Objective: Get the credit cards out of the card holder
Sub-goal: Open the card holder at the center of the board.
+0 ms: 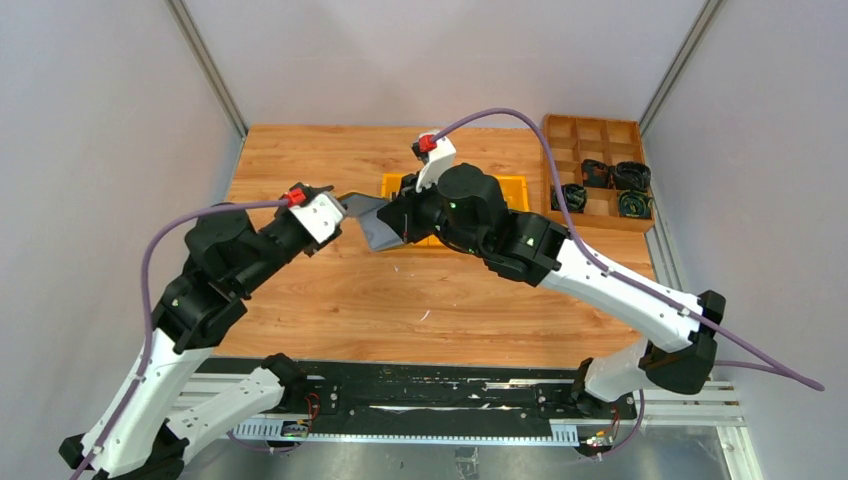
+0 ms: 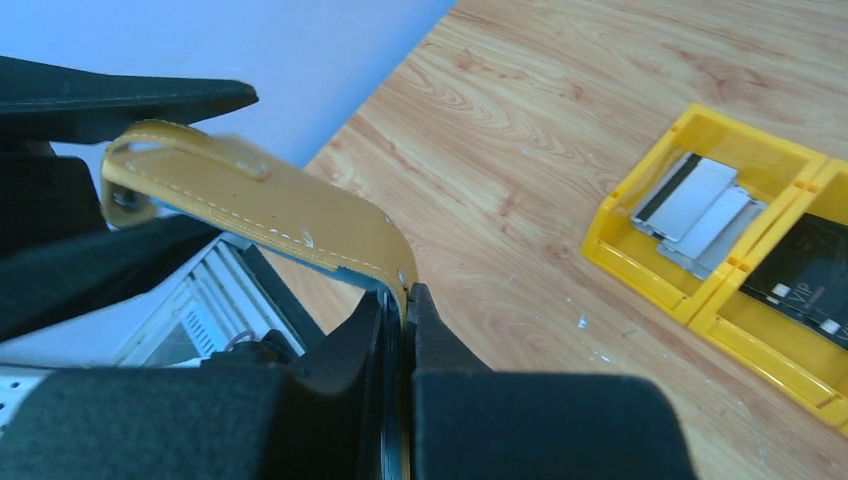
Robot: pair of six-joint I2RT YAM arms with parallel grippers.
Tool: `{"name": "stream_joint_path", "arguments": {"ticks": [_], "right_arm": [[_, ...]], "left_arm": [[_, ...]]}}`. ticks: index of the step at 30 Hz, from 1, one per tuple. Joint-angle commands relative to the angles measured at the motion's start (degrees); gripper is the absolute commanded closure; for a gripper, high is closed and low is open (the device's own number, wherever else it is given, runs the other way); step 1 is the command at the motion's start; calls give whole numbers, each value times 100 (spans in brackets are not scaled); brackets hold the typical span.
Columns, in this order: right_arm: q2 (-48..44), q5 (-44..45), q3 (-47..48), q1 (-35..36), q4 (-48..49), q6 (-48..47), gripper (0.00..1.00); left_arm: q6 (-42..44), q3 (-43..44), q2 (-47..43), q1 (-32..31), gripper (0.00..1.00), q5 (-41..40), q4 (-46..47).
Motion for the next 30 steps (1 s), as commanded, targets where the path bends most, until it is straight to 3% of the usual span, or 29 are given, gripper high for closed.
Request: {"name": "stream_joint_path", "arguments": {"ticks": [1,5,11,13,16,23,25,27,30], "right_arm": [[-427,-815,-359,-148,718,-161,100],[-626,-1303,-602,-194,958,-297,100],[-897,-2010,-1040,-336,1574,-201,100],[-984,-2227,-1176,-360,1766,-228,100],[-1132,-2362,-1360,-369,2014,-303,100],[-1268,-2877,-1577,-511,2098,-326,98],[-1326,-3281,-1682,-664,2152,-266,87],[-1440,-3857,-1934,-880,2436,-183,69],[-1687,-4624,-2387,-1205,2833,-92,58]], "left_arm": [[-569,763,240,-38,58,342,-560],[-970,1275,517,-38,58,1060,-1184],[-1024,1408,738,-38,31,1669,-1886],[-1034,1455,789,-31,31,1693,-1937],[-1030,1588,843,-21,41,1638,-1911],[-1047,1786,922,-5,85,1502,-1916],[-1113,1862,968,4,95,1524,-1975],[-1200,1968,1035,14,100,1647,-2065],[-1438,2216,1218,47,100,1901,-2254]]}}
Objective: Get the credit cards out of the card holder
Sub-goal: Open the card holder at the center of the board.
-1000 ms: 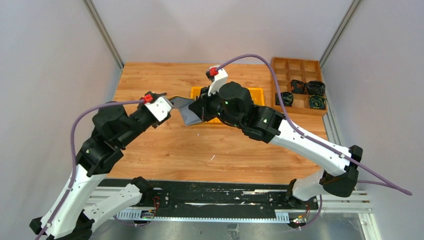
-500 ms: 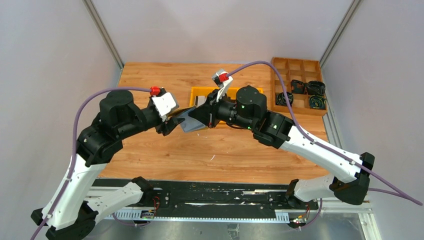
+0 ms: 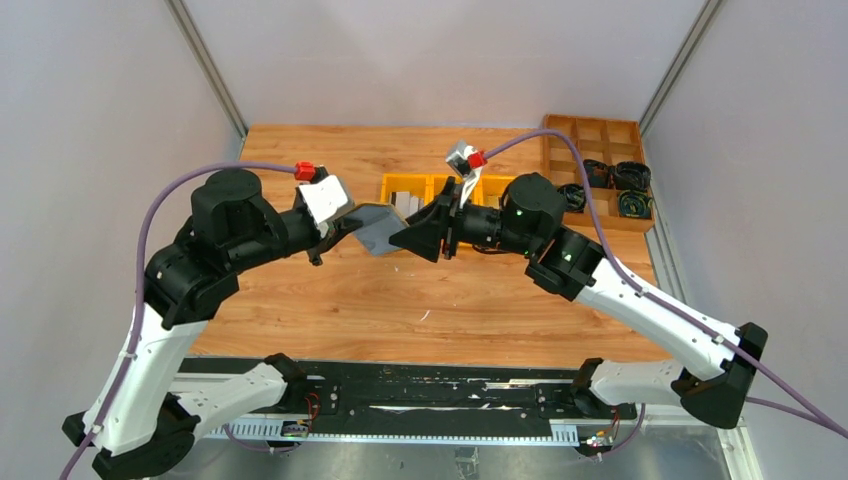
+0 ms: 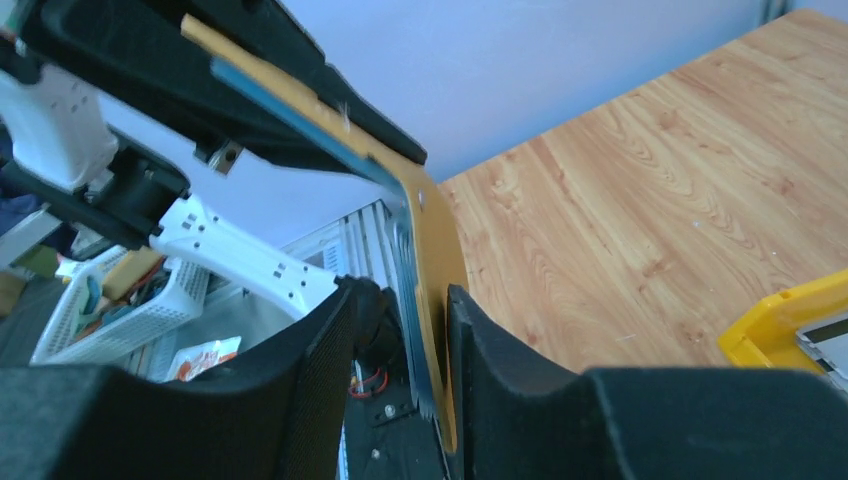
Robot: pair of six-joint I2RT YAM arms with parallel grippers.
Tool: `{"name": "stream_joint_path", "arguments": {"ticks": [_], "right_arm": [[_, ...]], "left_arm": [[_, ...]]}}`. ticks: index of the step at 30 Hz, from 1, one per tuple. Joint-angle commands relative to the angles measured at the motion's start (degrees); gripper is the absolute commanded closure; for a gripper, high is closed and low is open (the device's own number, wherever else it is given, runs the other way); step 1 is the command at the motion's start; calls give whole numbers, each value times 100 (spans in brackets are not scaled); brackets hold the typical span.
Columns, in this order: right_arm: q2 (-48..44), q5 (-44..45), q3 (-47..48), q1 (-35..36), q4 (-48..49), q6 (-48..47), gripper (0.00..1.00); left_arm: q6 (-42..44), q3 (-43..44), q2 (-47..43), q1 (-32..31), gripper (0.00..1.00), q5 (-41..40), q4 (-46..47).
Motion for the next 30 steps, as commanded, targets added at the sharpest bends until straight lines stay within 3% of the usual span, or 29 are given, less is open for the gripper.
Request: {"name": "stream_joint_path", "arguments": {"ticks": [1,5,10,14,21,23,27,30], "right_arm": [[-448,-1505,-559,-490,730,122,56],[-853,-2063,-965,-673,1084,20,55],[-1042,-2179,-1000,-730,1069,-158,69],[-1068,-2011,-966,-815,1025,-158,81],[-985,-1392,-794,-852,577,-314,88],[-984,-1163,-775,-861,515,-291,86],[-967,-1240,-754,-871,450,-378,63],[-995,-1386,-802,-871,518,-428,64]], "left_arm": [[-420,463,269,76,100,377,-225],[-891,913,589,349,100,1208,-443],[-1152,1219,849,600,100,1959,-649],[-1203,1245,851,622,100,2092,-661],[-1285,1321,849,648,100,2219,-659],[-1306,1324,863,651,100,2230,-659],[-1279,1320,834,660,100,2195,-660],[-1275,1343,835,679,100,2186,-661]]}}
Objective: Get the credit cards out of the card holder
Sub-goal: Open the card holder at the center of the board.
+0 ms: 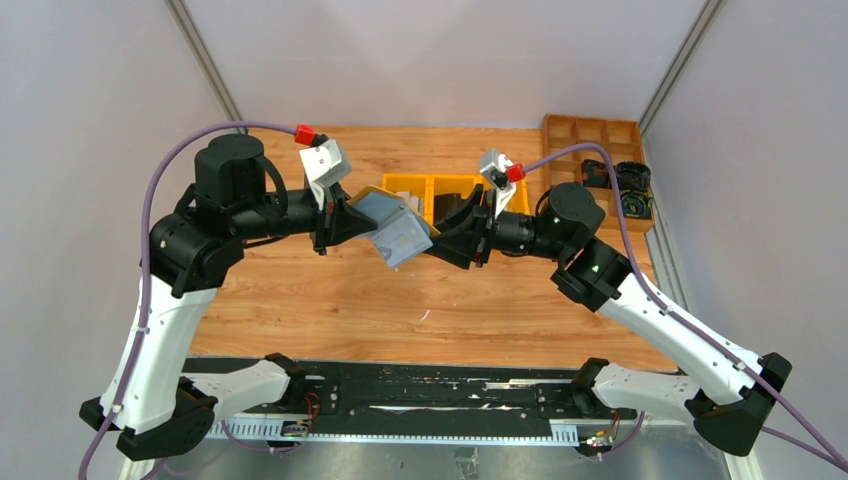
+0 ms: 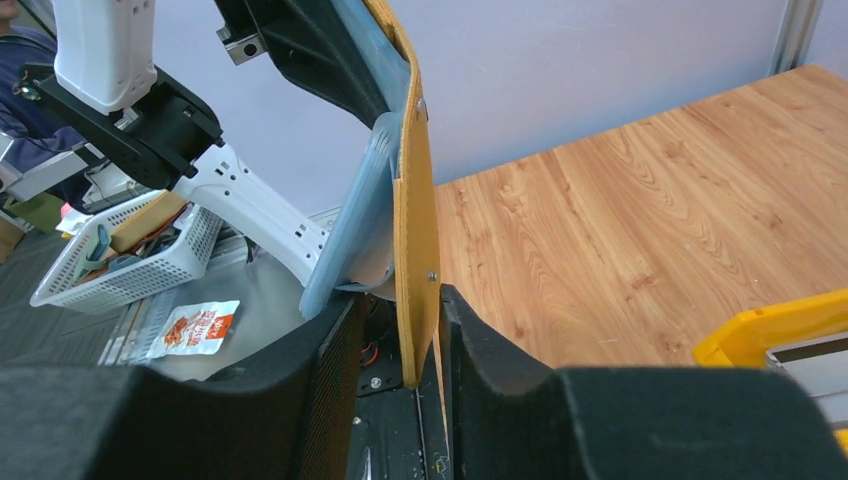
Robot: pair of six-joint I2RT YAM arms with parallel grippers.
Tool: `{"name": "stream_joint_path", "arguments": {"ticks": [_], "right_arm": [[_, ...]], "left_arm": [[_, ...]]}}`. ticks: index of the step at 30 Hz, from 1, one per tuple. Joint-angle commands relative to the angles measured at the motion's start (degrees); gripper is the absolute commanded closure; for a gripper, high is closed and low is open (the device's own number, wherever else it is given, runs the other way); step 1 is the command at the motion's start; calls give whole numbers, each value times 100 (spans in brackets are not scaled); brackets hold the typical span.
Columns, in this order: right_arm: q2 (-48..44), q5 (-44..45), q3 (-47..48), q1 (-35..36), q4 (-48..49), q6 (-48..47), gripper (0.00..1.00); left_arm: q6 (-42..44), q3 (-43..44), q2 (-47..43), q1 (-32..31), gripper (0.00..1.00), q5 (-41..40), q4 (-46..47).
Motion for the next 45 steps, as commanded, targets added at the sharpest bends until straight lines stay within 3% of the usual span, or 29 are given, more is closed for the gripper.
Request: {"name": "stream_joint_path", "arguments": {"ticks": [1,8,13,16,33,35,37,45], "right_arm": [[-60,-32,118,-75,71,-133,66],[-94,-1353,126,-72,122,-376,64],[-138,-1721,143,-71,91,-434,63],[-117,-1591,174,-73,203,-355,63],[200,-306,395,-94,63,70,88],[202,-204,386,-120,63,152,84],[214,-148,377,-134,89,242,70],[382,413,238,-205,394,981,72]], "left_arm": [[-89,170,-48,12,100,240,1],[-69,260,-44,30,100,200,-26],[-121,321,5,38,100,228,-40],[-141,351,28,41,100,235,-40],[-86,348,-42,38,100,175,-62],[-61,348,-50,39,100,154,-67],[-49,355,-63,38,100,143,-78],[7,337,-81,39,100,154,-81]]}}
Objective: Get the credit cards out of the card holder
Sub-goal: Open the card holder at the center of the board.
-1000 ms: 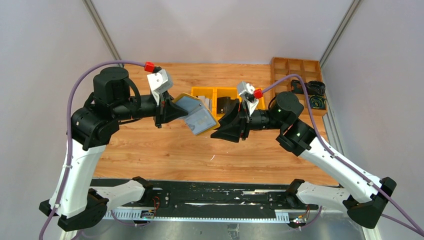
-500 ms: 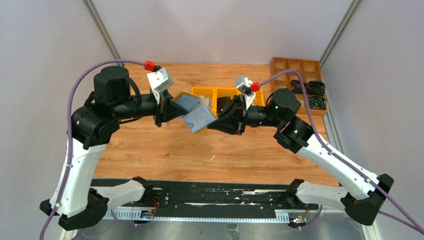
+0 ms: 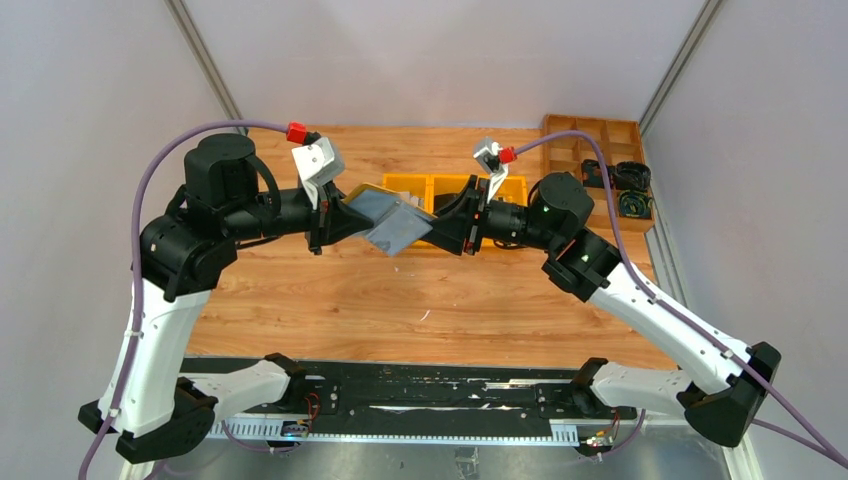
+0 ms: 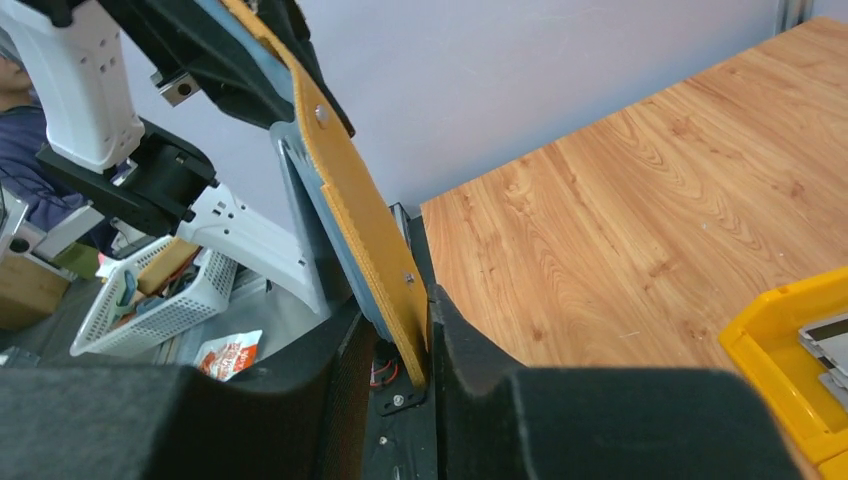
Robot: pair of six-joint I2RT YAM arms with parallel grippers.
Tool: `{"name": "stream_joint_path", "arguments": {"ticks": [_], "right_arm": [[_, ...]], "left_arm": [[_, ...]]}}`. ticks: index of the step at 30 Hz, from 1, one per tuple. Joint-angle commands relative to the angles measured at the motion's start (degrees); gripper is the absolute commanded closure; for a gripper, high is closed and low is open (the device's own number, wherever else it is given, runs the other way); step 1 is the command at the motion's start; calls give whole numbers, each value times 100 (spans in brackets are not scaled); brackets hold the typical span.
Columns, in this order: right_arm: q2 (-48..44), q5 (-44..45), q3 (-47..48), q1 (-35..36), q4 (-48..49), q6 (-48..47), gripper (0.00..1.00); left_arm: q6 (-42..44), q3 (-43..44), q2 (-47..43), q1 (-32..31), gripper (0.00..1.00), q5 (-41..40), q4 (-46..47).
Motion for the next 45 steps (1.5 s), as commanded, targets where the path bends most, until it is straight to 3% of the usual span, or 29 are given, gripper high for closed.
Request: {"name": "stream_joint_path", "arguments": {"ticks": [1,10,13,22,27,35,41,45], "right_arm": [[41,355,24,-84,347,424,72],[82,377,-46,-84,736,867,59],[346,386,70,20,958,1204,46],[651,572,263,818,1088,665,35],[485,489,128,993,1665,424,33],[667,1654,671,1139,898,215,52],[552,1850,565,1137,825,192,62],[444,1823,468,1131,862,250,86]], "left_arm": [[51,122,-87,-3,100,144,47],[102,55,-72,-1,100,141,20],[103,34,-33,-3,100,53,20],[162,8,-54,-2,100,-54,20],[156,-29,-59,-3,100,-14,18],[49,-163,-103,-3,100,427,20],[125,-71,-99,2,100,679,-169],[164,-64,-110,-3,94,587,-188]]}}
